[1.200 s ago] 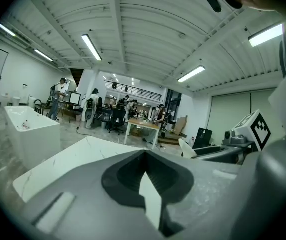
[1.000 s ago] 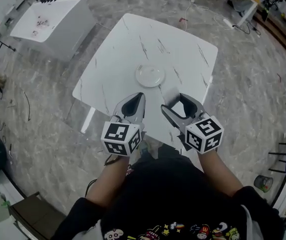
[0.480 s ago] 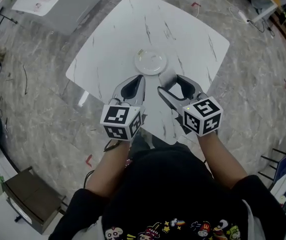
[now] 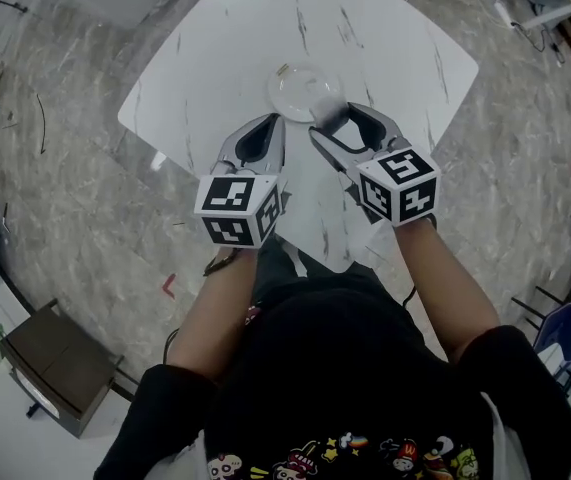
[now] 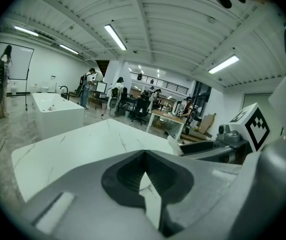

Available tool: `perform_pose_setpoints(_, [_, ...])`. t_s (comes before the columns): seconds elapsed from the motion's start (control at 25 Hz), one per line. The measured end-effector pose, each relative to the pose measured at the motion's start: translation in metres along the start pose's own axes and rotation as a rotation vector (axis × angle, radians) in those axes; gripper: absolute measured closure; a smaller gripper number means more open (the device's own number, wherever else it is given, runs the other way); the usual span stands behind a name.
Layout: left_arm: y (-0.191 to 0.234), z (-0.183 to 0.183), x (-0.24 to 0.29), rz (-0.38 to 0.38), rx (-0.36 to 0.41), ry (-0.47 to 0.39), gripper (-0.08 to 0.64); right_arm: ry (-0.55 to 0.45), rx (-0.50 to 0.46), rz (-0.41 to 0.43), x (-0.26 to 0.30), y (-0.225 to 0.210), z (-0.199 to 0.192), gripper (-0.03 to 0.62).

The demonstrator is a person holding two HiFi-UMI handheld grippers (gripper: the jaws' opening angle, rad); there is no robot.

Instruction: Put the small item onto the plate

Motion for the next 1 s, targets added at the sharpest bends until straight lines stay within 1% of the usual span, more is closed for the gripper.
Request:
perform_pose_setpoints(0.2, [0.013, -0.011, 0.013, 0.023, -0.019, 0.019, 0.560, 0.067, -0.053, 0.002, 0.033, -0.018, -0.011, 0.268])
perform_pose_setpoints(0.52, [0.029, -0.032, 0.032, 0.054, -0.055, 0.049, 0.560, 0.155, -0.094, 0.008, 0.081, -0.042, -0.025, 0.268])
perform_pose_setpoints(0.68, [0.038, -0.040, 0.038, 0.061, -0.073, 0.050, 0.560, 0.199, -0.123, 0.006, 0.107, -0.052, -0.033, 0.268])
perform_pose_setpoints(1.0, [0.049, -0.050, 0.037, 0.081, -0.102, 0.056, 0.560, 0.269, -0.125, 0.006, 0.137, -0.066, -0.046, 0.268])
Point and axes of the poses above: the fingertips, and each gripper's own axes: x forward along the fingers, y to its left, z out of its top, the point moved 9 cm from there along -x, backward along the fingers, and after that the axes turned 3 degrees about -y, right-handed, at the moved point
